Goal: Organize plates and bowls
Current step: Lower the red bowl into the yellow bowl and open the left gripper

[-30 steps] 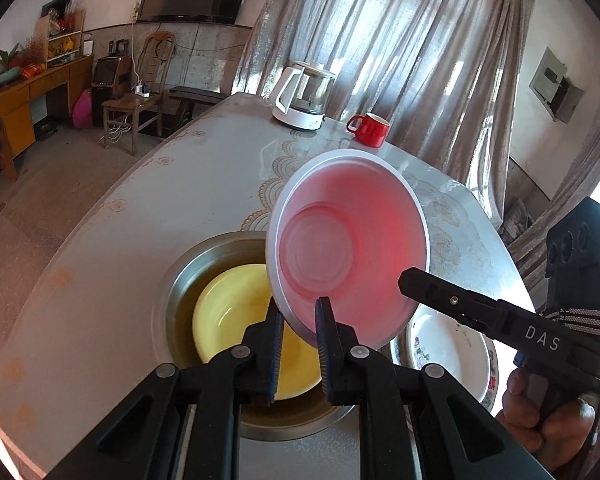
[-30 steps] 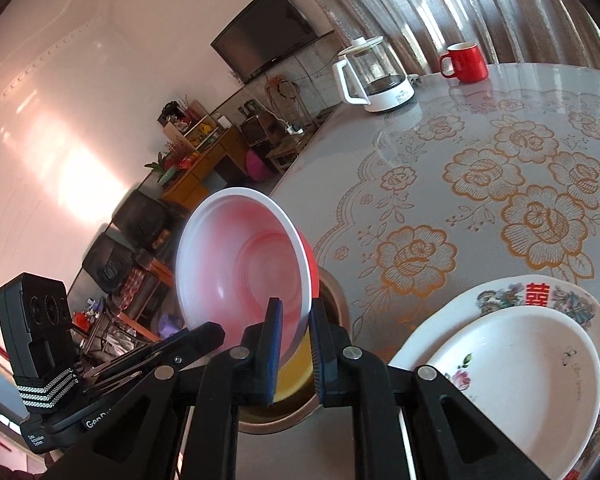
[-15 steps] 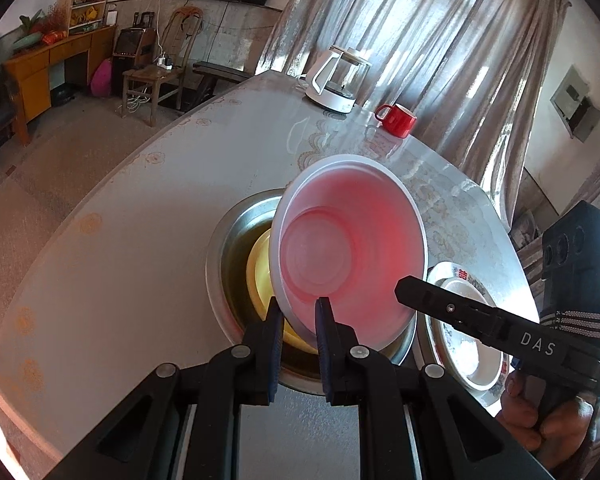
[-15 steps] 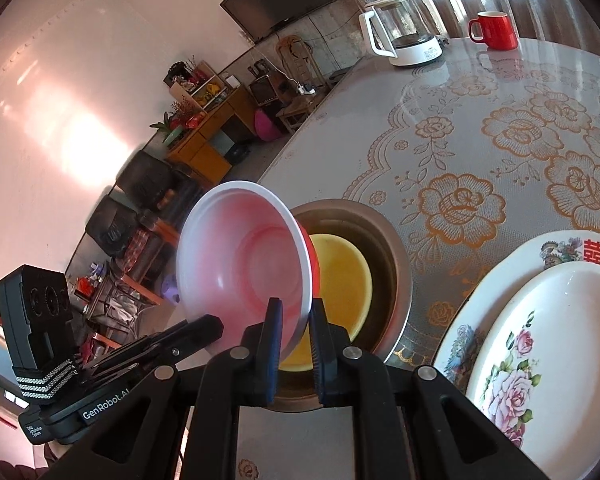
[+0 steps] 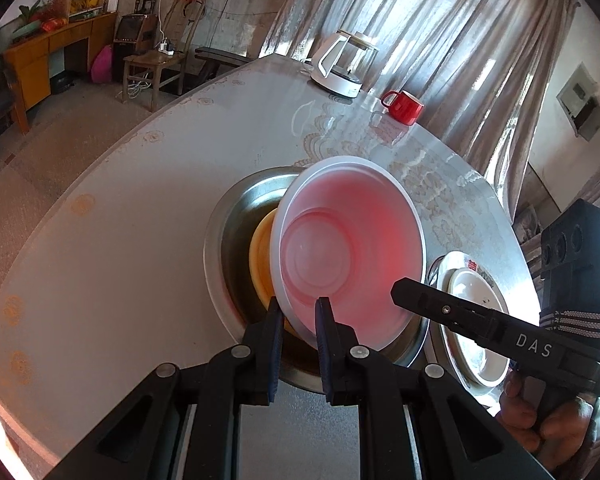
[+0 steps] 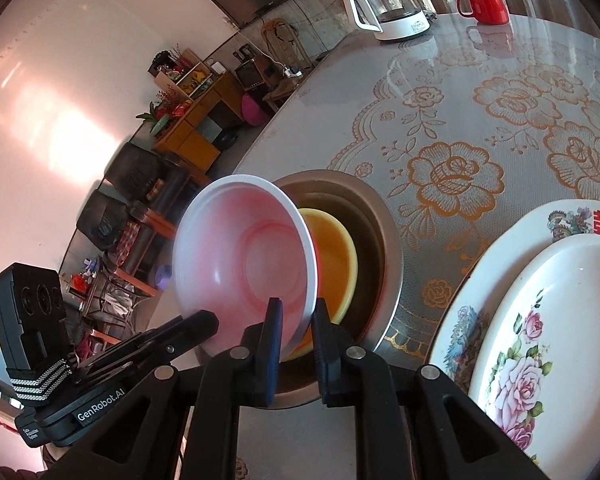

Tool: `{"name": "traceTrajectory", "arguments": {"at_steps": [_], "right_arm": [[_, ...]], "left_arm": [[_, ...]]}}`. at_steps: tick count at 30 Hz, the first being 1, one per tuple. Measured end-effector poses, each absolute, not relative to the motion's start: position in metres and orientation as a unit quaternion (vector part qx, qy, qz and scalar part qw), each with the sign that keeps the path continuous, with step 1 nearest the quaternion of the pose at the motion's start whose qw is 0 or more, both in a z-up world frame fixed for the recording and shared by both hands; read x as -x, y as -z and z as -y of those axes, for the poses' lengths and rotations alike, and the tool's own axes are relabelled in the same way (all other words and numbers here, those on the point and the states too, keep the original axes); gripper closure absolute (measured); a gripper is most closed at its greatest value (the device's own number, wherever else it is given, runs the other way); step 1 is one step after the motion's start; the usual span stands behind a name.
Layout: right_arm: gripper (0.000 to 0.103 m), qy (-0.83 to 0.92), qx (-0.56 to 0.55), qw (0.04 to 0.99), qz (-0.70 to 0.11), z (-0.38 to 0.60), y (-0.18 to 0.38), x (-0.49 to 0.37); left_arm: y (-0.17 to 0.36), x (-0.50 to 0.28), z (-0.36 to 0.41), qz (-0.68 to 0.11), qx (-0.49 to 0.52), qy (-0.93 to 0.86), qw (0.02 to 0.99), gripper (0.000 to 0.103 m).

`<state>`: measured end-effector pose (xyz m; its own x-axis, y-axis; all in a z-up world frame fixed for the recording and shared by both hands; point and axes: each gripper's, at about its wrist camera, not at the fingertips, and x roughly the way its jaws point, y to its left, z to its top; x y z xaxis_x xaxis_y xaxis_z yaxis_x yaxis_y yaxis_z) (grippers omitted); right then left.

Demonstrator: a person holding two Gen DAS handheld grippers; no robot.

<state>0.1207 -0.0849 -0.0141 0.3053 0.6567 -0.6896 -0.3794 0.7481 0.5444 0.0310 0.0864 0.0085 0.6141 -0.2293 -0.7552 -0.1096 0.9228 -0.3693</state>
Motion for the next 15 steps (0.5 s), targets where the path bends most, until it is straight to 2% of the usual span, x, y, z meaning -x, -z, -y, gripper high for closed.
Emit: {"name": "traceTrajectory", "arguments": {"at_steps": [6,15], "right_arm": [[0.083,-0.324,-0.139,0.795,-0.494,0.0844,0.0140,-0.1198],[0.081,-0.317,-0.133,0.799,-0.493,0.0865,0.0148,-0.1220]], "left_arm": [[-0.0045,-0.0329,-0.0877,-0.445,0.197,0.037,0.873,0.087],[-0.0013,-0.0359,-0.0894,-0.447,0.195,0.033,0.872,0.088]]}}
